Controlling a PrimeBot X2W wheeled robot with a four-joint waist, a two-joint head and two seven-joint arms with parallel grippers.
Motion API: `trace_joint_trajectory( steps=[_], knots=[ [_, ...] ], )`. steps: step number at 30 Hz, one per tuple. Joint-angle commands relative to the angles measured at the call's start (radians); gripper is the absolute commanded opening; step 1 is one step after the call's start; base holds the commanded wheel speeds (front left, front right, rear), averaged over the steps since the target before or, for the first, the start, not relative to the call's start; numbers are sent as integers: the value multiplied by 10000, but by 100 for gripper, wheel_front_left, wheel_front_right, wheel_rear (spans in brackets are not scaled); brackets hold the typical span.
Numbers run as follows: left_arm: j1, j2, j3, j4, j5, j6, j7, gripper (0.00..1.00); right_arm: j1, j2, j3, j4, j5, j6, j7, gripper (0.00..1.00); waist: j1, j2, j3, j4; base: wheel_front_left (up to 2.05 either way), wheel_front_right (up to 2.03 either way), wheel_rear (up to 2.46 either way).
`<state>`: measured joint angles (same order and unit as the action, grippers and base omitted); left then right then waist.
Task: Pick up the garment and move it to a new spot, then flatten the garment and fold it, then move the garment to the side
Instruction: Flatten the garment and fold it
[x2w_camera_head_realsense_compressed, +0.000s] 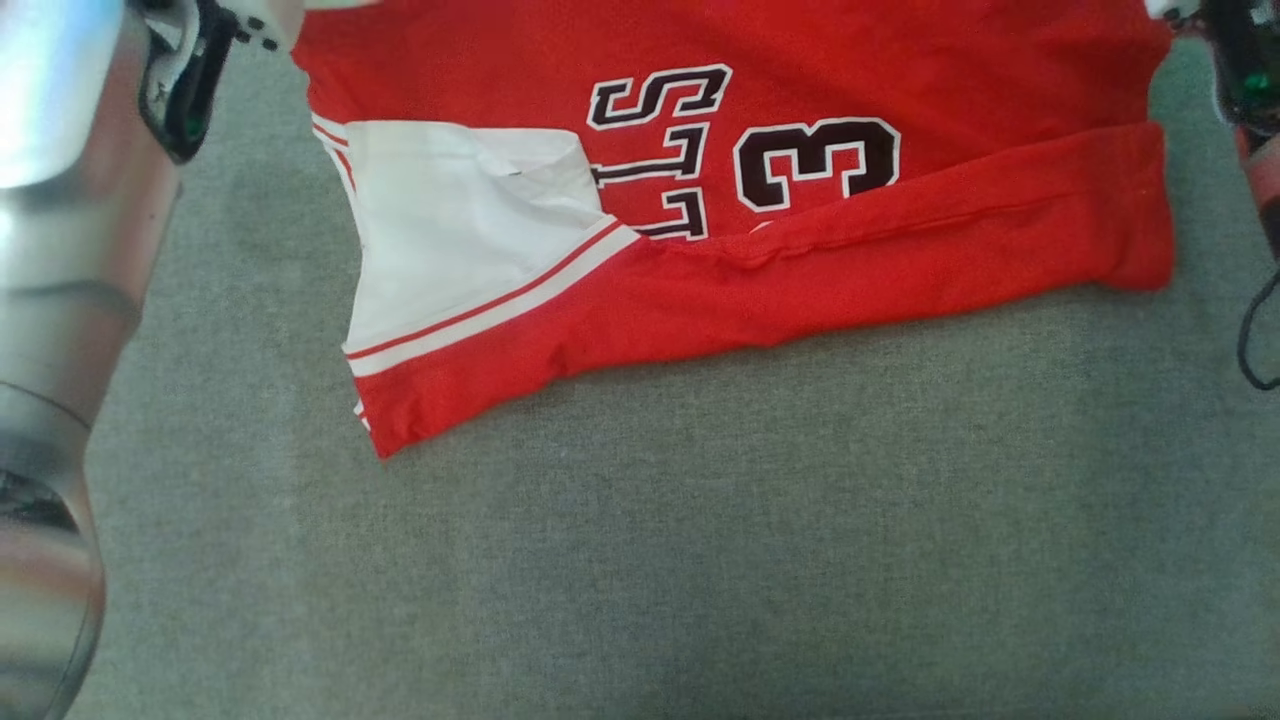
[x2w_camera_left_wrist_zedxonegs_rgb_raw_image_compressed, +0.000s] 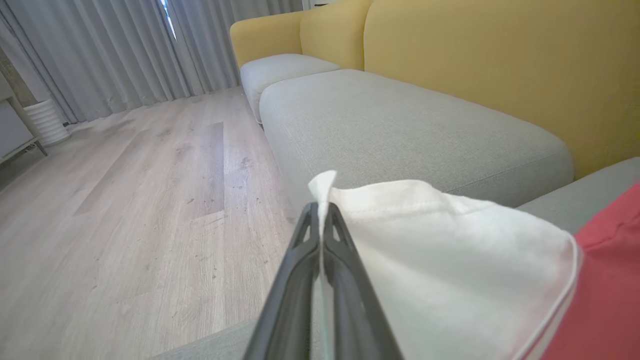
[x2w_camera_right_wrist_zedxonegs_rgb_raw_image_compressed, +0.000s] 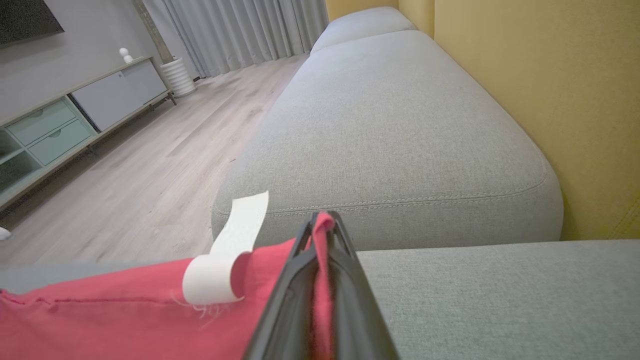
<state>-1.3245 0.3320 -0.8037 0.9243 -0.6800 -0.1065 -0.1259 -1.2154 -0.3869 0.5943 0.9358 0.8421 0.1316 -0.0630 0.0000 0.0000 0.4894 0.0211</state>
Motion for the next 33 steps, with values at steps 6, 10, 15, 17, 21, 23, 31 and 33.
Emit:
trace_joint_trajectory(
  steps=[6,10,15,17,21,23,31,33],
  knots=[
    [483,439,-38,-564,-991,-229,529,0,852,-268,377,-395,909,-9,138,0,0,0,-681,202,0,0,0],
    [1270,962,-756,-1985,-1979,-237,1484,0,1389,-510,652,-549,1416,-9,480,0,0,0,-1080,298,0,0,0],
    [2142,1984,-1388,-3689,-3046,-239,2503,0,2050,-836,1065,-727,1938,-9,973,0,0,0,-1596,384,0,0,0],
    [2297,2188,-1486,-3962,-3207,-239,2694,0,2177,-898,1148,-767,2044,-9,1092,0,0,0,-1702,387,0,0,0],
    [2940,2904,-1731,-4860,-3907,-240,3430,0,2669,-1129,1507,-937,2456,-9,1675,0,0,0,-2137,344,0,0,0],
    [3265,3221,-1886,-5299,-4237,-240,3834,0,2898,-1240,1663,-1023,2681,-9,2006,0,0,0,-2343,304,0,0,0],
    [4280,4148,-2426,-6759,-5111,-240,5078,0,3428,-1731,2426,-1245,3107,-9,3452,0,0,0,-2819,105,0,0,0],
    [4430,4302,-2509,-7011,-5262,-213,5331,0,3482,-1809,2567,-1239,3173,-9,3763,0,0,0,-2891,76,0,0,0]
  ],
)
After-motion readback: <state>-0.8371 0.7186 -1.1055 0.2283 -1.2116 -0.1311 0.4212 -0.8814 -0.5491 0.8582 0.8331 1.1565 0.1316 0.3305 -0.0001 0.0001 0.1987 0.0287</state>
